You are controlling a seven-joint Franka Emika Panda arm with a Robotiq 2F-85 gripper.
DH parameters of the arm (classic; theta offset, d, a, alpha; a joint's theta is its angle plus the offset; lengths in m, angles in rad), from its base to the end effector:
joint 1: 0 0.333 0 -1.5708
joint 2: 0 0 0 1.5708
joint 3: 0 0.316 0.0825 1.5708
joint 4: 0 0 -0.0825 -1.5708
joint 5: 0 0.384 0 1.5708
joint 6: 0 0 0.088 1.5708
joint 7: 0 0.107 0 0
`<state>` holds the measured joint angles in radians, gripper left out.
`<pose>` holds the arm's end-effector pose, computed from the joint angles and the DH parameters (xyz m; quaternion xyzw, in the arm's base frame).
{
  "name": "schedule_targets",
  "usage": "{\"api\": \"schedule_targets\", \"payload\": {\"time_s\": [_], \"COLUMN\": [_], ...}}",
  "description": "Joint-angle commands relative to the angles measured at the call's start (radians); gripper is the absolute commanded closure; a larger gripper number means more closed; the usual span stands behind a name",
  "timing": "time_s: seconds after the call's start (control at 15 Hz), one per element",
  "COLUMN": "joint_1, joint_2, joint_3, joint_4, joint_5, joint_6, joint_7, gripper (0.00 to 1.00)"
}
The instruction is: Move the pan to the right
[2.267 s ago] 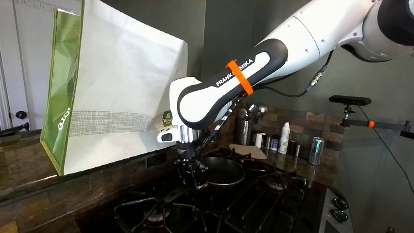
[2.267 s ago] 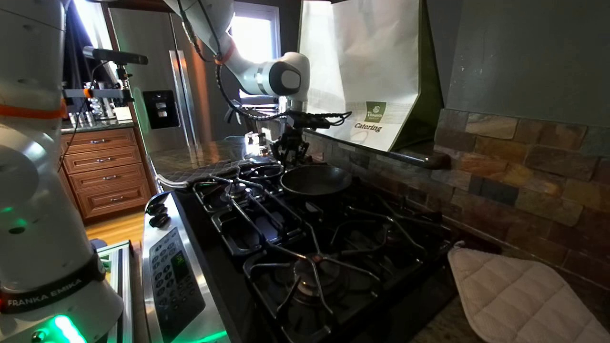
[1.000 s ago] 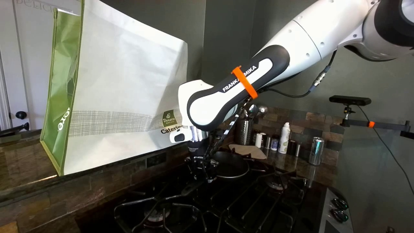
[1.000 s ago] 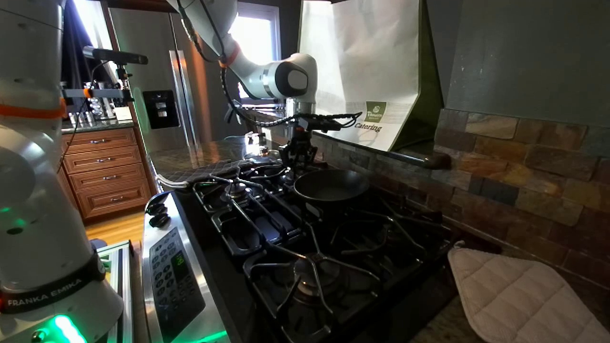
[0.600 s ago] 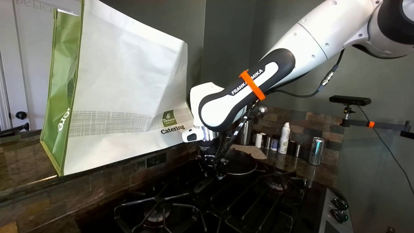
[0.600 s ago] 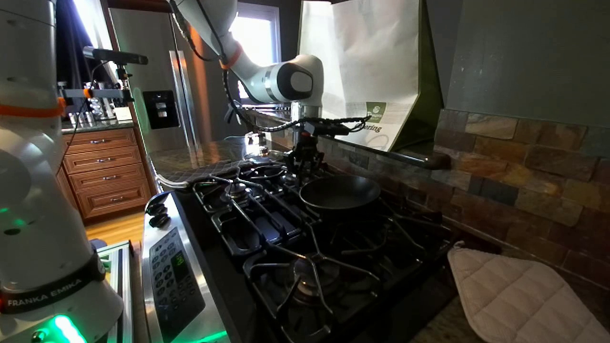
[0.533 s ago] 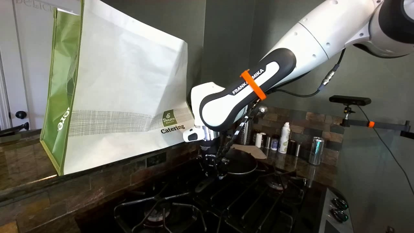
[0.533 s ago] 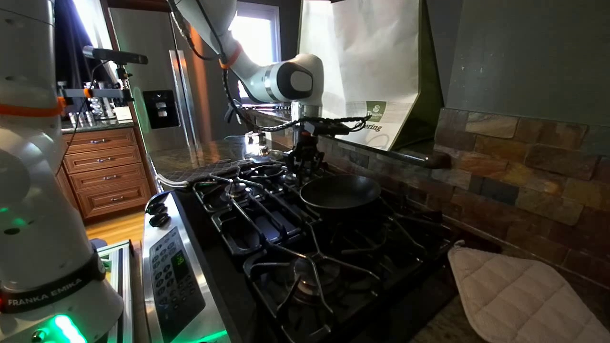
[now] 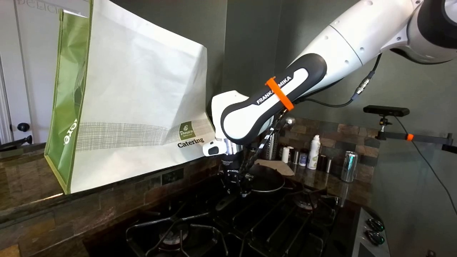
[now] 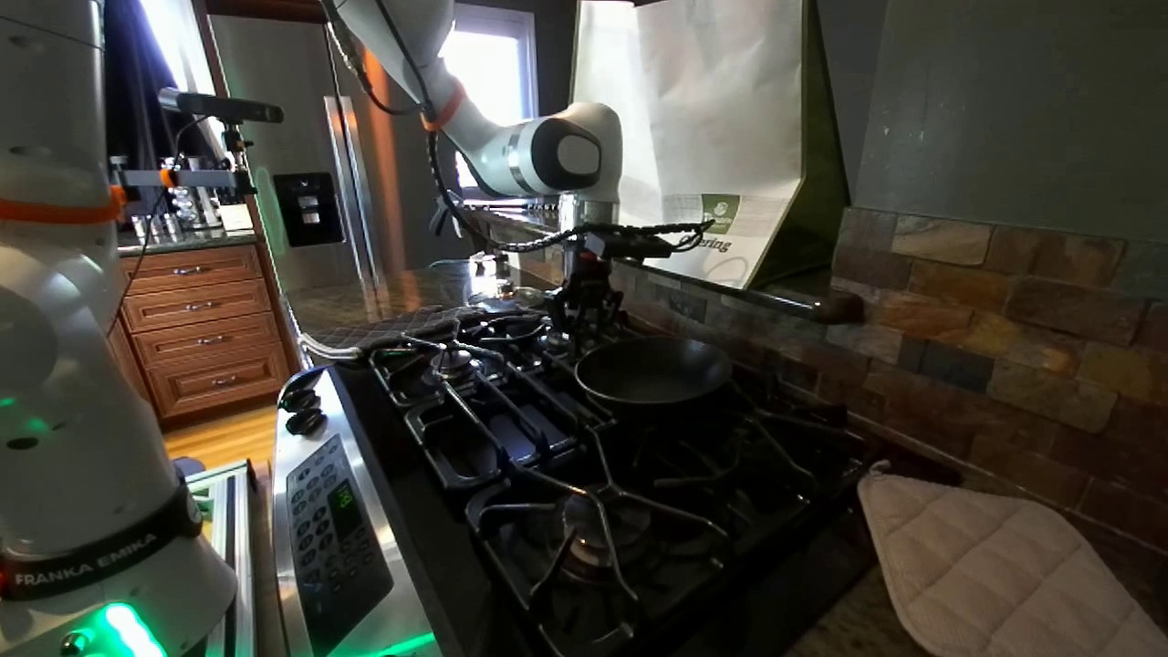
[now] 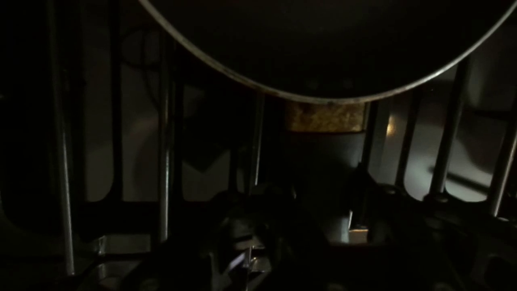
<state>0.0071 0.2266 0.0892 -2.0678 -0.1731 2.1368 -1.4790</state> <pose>0.5625 0.0460 0.3113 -0.6647 -0.7408 0.0974 0.0039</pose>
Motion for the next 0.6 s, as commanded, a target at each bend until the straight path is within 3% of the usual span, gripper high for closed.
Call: {"api": "schedule_targets", "payload": {"time_s": [0.0, 0.53], "joint_1": [-0.022, -0.068], "joint_2": [-0.012, -0.018], "joint_3": [-0.021, -0.053], "joint_4": [-0.022, -0.027], "joint_5": [-0.007, 0.009], "joint_6": [0.023, 0.149], "joint_7": [-0.037, -0.099], "gripper": [0.88, 0.88]}}
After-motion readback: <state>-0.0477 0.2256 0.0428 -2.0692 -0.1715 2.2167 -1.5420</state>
